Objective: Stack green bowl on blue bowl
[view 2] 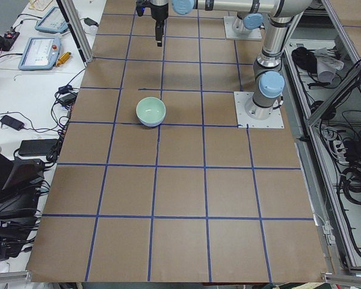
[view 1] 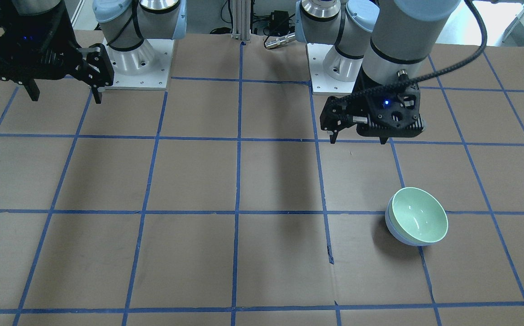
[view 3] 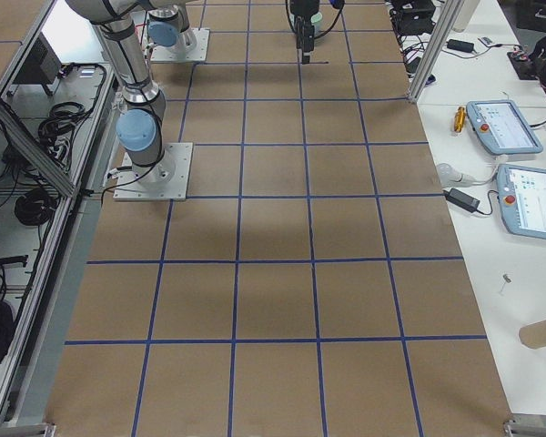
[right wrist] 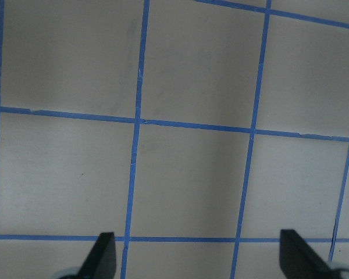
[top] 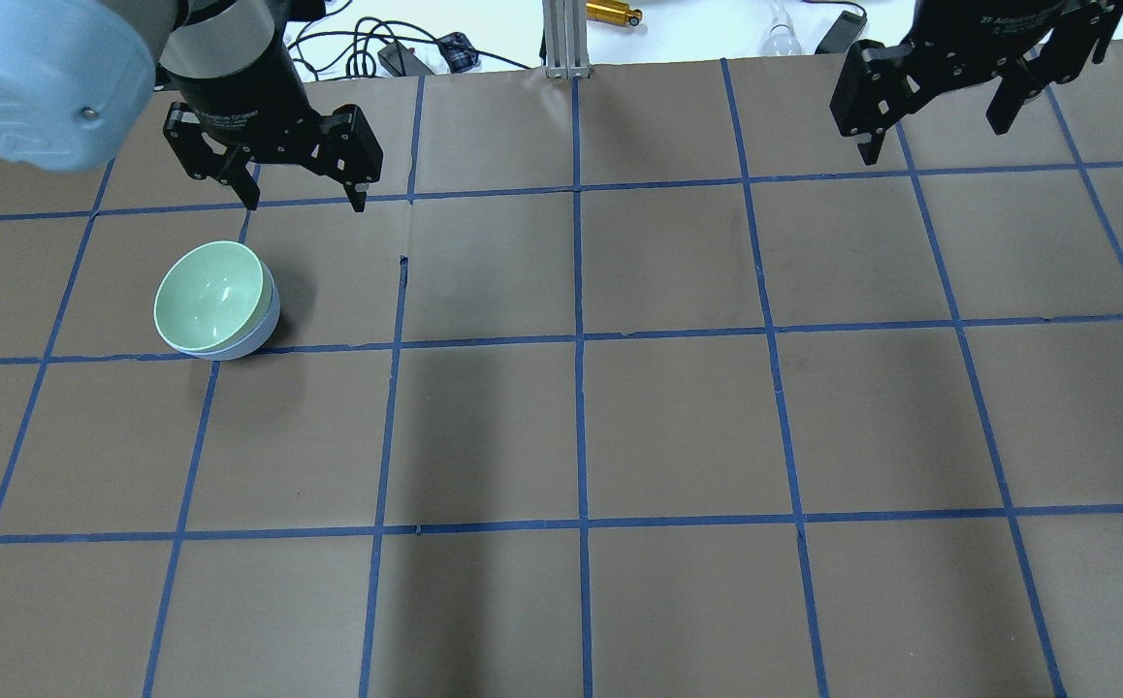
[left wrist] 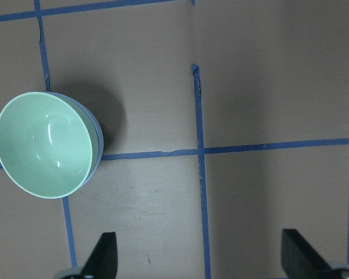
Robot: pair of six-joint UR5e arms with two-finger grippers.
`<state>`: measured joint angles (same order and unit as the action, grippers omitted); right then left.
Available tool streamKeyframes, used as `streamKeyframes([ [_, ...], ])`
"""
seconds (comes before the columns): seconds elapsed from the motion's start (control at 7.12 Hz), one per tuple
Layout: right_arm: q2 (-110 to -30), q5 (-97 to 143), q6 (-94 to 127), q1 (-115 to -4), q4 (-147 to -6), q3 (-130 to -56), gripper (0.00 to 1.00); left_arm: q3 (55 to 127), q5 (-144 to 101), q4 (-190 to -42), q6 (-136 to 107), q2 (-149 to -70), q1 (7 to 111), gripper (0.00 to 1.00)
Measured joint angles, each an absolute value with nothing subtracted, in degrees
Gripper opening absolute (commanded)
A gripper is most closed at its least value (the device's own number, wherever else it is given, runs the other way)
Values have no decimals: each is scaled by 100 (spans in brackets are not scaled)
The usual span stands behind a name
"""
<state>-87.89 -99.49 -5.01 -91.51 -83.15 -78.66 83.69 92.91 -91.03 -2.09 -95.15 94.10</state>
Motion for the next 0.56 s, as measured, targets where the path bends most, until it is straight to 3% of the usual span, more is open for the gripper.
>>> streamKeyframes([
  [0.56,-8789,-9949,-501,-9155,-8315,-7866,100,8670,9179,-9654,308,-8923,9279,100],
])
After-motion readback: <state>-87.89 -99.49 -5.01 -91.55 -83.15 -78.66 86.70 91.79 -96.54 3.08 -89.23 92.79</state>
